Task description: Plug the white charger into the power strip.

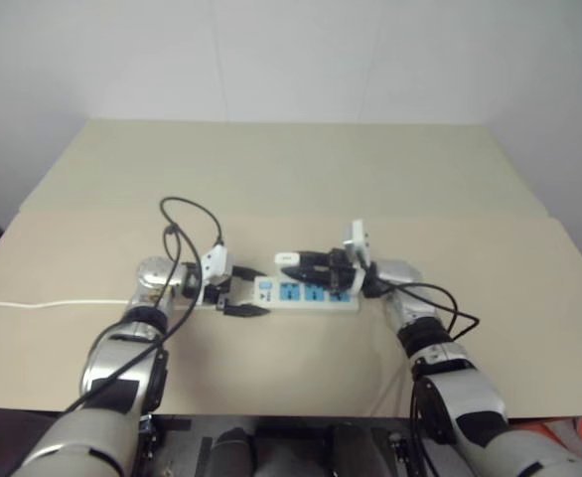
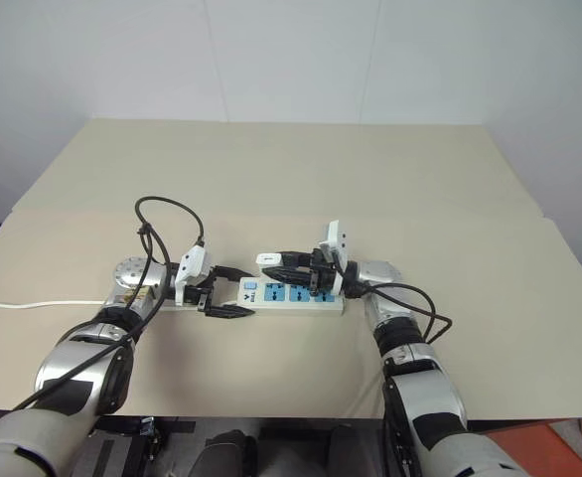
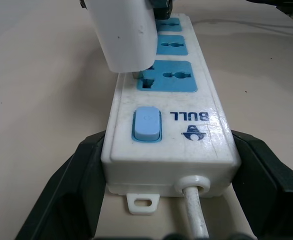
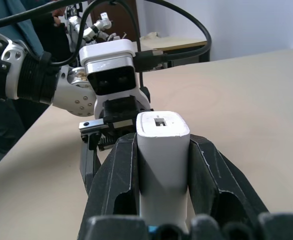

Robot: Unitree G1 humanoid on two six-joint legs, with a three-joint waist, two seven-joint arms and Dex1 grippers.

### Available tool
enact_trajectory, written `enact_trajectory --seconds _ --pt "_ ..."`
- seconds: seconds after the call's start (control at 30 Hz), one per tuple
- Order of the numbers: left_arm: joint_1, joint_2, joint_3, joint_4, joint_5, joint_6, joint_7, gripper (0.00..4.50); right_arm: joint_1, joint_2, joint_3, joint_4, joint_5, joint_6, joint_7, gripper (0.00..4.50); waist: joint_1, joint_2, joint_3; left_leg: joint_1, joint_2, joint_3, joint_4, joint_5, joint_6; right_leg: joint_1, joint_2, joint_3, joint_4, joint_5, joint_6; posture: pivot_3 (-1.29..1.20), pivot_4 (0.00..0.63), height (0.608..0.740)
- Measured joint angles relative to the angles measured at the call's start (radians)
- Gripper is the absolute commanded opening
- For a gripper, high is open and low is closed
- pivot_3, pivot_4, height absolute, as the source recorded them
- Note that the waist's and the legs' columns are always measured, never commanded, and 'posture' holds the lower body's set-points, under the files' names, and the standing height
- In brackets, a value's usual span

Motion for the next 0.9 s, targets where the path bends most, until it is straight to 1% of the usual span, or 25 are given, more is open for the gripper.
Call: enact_trajectory --seconds 0.3,0.9 --pt "0.000 0.000 0.005 0.000 0.000 0.000 -0.001 3.27 0.000 0.005 0.000 -0.002 -0.004 0.011 -0.006 1.10 0.000 0.000 0.000 0.000 0.000 0.000 0.000 0.000 0.000 0.000 0.000 0.000 0.000 0.000 0.000 0.00 0.150 0.740" --pt "-0.001 -0.002 0.005 0.000 0.002 0.008 0.001 3.27 0.008 -0.019 0.003 0.025 -0.020 -0.019 -0.001 1.10 0.001 0.000 0.000 0.000 0.000 0.000 0.000 0.000 0.000 0.001 0.000 0.000 0.000 0.000 0.000 0.00 0.150 0.740"
